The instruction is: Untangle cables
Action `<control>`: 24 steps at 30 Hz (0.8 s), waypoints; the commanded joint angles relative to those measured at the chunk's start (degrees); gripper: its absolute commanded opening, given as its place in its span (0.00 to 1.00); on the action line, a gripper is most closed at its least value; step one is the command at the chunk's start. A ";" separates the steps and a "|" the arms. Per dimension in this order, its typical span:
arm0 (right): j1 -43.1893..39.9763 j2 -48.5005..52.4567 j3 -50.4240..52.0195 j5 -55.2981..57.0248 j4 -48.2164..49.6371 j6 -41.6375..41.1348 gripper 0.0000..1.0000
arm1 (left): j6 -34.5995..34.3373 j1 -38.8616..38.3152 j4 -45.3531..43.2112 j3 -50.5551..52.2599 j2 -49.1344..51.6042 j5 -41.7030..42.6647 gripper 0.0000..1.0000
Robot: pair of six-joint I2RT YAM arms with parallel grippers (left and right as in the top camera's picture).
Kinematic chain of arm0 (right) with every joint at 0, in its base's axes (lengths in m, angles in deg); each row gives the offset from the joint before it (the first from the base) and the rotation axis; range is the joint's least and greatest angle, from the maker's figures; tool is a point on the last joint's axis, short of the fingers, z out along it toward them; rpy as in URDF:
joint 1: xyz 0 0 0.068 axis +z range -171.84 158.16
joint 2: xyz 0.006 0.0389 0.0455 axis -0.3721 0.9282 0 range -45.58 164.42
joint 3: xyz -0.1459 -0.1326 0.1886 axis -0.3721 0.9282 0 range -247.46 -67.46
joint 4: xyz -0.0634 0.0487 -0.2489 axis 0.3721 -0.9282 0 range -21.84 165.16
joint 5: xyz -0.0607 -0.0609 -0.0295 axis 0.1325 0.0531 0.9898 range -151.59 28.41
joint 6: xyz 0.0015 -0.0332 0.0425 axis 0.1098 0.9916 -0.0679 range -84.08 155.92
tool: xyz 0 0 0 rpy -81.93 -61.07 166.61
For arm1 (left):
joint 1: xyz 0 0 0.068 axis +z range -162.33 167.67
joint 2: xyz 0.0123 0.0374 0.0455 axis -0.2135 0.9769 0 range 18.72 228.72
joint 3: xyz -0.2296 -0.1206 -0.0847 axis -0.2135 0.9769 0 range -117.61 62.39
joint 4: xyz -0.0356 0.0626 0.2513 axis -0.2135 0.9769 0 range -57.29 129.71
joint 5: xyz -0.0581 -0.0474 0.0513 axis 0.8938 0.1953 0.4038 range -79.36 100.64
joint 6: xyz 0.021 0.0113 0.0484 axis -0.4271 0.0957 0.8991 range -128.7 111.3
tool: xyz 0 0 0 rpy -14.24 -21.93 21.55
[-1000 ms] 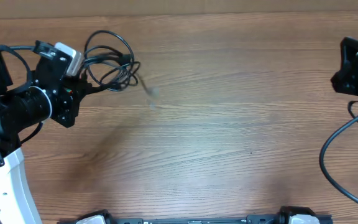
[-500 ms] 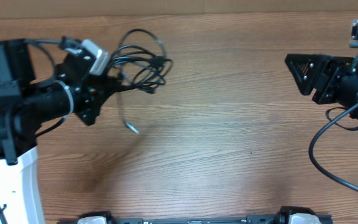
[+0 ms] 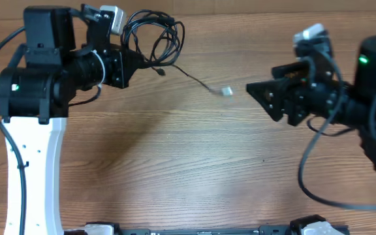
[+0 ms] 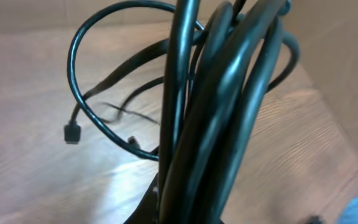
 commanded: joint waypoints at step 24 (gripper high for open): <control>10.67 10.62 -2.03 11.32 7.80 9.35 0.63 | -12.37 -10.56 3.13 -0.35 0.07 2.73 0.04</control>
